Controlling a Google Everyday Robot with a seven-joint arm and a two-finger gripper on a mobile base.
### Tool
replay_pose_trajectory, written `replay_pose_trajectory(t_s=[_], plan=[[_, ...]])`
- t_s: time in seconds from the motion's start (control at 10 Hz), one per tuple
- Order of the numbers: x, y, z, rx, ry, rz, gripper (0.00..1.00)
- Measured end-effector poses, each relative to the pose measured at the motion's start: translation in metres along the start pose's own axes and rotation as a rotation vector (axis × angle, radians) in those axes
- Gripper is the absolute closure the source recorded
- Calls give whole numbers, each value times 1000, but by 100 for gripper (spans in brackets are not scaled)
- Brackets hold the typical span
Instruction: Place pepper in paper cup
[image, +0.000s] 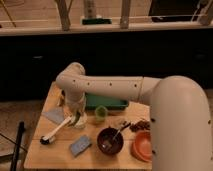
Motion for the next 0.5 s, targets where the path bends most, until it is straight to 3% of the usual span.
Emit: replay_pose_trajectory(t_s=[0.1, 0.5], plan=[[1, 0, 2, 0, -3, -1, 20], [3, 0, 4, -3, -10, -1, 20]])
